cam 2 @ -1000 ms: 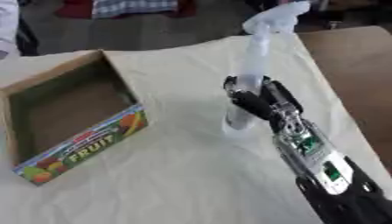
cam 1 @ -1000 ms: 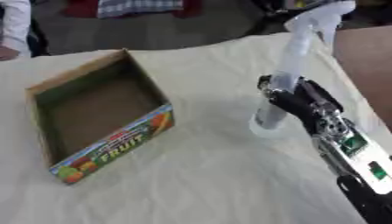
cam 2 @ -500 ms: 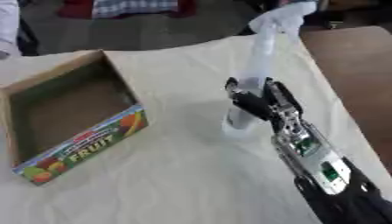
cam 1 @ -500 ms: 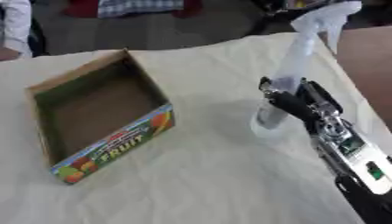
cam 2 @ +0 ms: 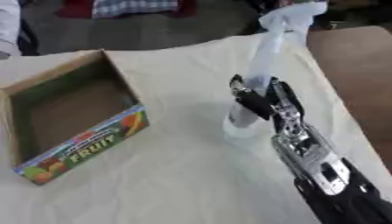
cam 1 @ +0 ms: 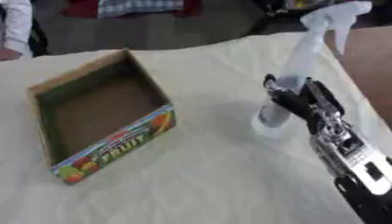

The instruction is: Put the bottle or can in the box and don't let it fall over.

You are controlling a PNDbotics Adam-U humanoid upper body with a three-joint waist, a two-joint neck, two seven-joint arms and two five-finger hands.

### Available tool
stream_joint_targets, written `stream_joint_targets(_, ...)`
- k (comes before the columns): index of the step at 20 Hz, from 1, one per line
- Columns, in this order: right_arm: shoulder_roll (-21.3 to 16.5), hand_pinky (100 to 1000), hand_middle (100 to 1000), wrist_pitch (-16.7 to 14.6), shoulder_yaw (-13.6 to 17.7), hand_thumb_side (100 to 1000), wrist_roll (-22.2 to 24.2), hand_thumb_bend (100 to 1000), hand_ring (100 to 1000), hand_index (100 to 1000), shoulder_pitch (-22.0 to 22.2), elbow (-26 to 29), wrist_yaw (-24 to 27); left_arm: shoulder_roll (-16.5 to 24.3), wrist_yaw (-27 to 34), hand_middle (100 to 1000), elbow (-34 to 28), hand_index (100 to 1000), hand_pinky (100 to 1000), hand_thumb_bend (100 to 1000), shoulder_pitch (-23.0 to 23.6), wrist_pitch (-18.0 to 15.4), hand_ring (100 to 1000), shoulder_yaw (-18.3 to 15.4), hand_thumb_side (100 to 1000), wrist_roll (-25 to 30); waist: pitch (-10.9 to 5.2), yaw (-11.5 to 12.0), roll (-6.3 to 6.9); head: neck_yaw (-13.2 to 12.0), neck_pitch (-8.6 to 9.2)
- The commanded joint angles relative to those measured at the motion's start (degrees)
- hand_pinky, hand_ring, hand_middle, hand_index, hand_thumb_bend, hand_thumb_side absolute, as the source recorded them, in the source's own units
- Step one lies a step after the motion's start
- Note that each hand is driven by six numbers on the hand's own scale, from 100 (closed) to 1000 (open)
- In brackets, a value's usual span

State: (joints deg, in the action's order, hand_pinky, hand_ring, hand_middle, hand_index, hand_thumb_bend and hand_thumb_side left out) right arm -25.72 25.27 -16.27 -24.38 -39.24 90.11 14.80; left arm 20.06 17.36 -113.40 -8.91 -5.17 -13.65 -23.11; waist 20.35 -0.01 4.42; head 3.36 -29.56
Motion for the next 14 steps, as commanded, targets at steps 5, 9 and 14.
stream_joint_targets(5, -0.9, 941, 499, -1.0, 0.3, 418, -1.1, 100, 557, 294, -0.2, 0.5, -4.0, 0.8, -0.1, 838, -1.2, 727, 1000, 386, -0.5, -0.1, 986, -0.3, 508, 0.3, -0.75, -0.1, -0.05, -0.1, 0.68)
stream_joint_targets(9, -1.0, 917, 430, 0.0, 0.5, 402, -1.4, 100, 483, 210, -0.2, 0.8, -5.5, 0.9, -0.1, 838, -1.2, 726, 1000, 386, -0.5, 0.0, 986, -0.3, 509, 0.4, -0.8, -0.2, -0.03, -0.1, 0.71)
stream_joint_targets(14, -1.2, 860, 290, 0.1, 0.4, 407, -0.6, 100, 419, 117, -0.3, 1.8, -5.2, 0.8, -0.2, 839, -1.2, 726, 1000, 386, -0.5, 0.1, 986, -0.3, 510, 0.5, -0.82, -0.2, -0.05, -0.1, 0.62)
